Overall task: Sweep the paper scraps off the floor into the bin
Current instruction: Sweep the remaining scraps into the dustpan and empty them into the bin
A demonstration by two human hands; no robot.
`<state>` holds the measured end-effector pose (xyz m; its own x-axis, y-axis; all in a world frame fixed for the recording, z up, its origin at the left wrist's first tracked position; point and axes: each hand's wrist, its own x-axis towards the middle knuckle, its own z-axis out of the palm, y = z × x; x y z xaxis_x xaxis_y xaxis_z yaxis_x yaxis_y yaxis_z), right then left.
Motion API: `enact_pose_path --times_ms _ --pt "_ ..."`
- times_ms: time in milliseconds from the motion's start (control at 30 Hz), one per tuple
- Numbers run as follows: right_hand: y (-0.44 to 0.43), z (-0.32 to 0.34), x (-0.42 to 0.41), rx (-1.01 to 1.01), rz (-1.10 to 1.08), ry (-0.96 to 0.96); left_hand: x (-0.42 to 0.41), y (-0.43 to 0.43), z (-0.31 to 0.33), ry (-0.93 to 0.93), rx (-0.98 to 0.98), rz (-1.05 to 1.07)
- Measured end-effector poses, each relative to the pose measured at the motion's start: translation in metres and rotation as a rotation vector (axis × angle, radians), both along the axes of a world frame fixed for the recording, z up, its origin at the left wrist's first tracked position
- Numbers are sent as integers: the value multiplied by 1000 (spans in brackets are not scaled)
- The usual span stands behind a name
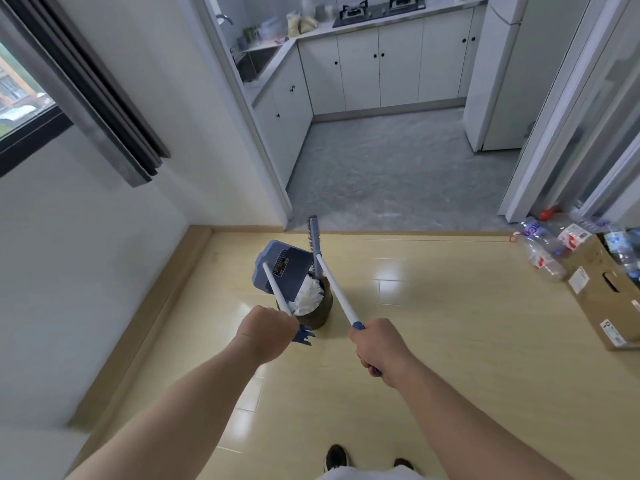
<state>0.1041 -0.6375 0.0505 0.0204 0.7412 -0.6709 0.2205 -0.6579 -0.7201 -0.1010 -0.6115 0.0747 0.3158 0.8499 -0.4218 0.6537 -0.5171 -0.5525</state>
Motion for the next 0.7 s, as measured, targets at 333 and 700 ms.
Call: enact_pose_path --times_ms 333,700 --pt "-2 -3 6 -21 -3 -9 12 13 29 -112 144 96" --pt "0 -11 10 -47 6 -29 5 23 39 -179 255 158"
